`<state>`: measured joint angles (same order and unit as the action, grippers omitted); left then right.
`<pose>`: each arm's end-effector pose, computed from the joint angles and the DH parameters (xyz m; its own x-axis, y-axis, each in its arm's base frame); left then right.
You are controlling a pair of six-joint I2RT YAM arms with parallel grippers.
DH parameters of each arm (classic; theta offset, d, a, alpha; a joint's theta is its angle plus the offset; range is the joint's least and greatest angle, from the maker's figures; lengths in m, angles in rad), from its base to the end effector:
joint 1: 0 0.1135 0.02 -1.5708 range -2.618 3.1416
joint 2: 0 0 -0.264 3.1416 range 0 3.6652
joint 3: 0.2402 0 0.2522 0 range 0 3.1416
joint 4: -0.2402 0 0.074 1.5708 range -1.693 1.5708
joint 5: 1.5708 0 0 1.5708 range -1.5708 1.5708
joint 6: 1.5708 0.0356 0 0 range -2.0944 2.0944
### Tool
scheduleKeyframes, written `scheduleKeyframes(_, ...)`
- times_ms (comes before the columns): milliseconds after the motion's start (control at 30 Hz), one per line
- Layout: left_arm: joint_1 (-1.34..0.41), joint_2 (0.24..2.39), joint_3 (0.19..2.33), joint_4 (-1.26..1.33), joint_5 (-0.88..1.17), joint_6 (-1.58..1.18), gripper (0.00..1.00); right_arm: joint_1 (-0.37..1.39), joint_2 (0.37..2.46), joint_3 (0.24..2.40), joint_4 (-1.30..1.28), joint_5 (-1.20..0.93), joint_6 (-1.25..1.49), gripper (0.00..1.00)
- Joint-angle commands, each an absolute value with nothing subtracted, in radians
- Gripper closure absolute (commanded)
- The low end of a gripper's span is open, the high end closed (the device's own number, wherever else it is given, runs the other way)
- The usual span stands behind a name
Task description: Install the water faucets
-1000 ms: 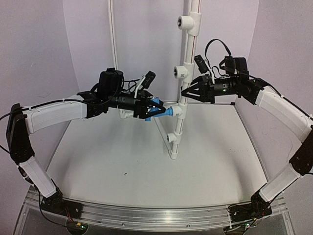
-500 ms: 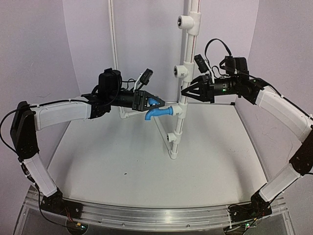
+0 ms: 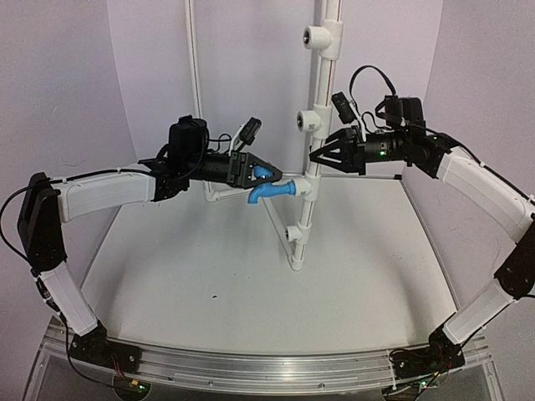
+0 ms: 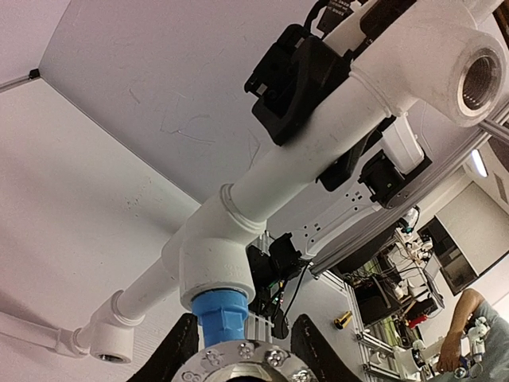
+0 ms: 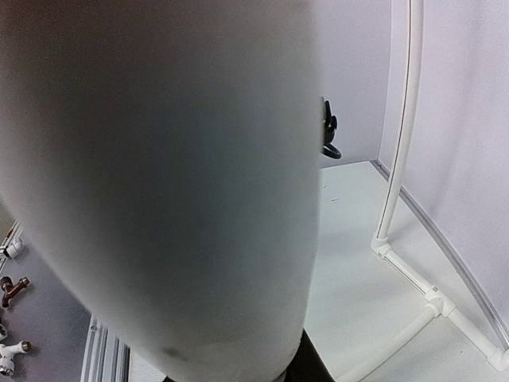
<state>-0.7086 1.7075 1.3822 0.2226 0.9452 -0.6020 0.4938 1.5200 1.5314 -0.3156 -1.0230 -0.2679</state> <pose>0.2862 -0.2833 0.3439 -0.6267 0.1004 -0.7728 0.7746 -0.0283 -0.6318 0.2842 0.1875 0.4122 0.0008 -0.1561 -0.9877 -0.9995 0.0324 -0.0060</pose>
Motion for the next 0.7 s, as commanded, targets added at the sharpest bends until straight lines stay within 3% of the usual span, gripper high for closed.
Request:
scheduleKeyframes(0, -0.693, 1.683, 1.396, 0.032, 0.819, -0.659, 0.68, 0.501, 1.543, 1.536, -0.472, -0.994, -0.130, 1.00)
scheduleKeyframes(100, -0.693, 1.656, 1.383, -0.019, 0.789, -0.582, 0.56, 0.502, 1.544, 1.536, -0.472, -0.994, -0.130, 1.00)
scheduleKeyframes(267, -0.696, 1.645, 1.378, -0.052, 0.767, -0.526, 0.53, 0.501, 1.549, 1.539, -0.472, -0.996, -0.129, 1.00)
scheduleKeyframes(467, -0.714, 1.661, 1.404, -0.078, 0.766, -0.477, 0.41, 0.500, 1.555, 1.543, -0.472, -0.996, -0.129, 1.00)
scheduleKeyframes(667, -0.735, 1.677, 1.428, -0.124, 0.736, -0.415, 0.40, 0.501, 1.555, 1.543, -0.472, -0.996, -0.128, 1.00)
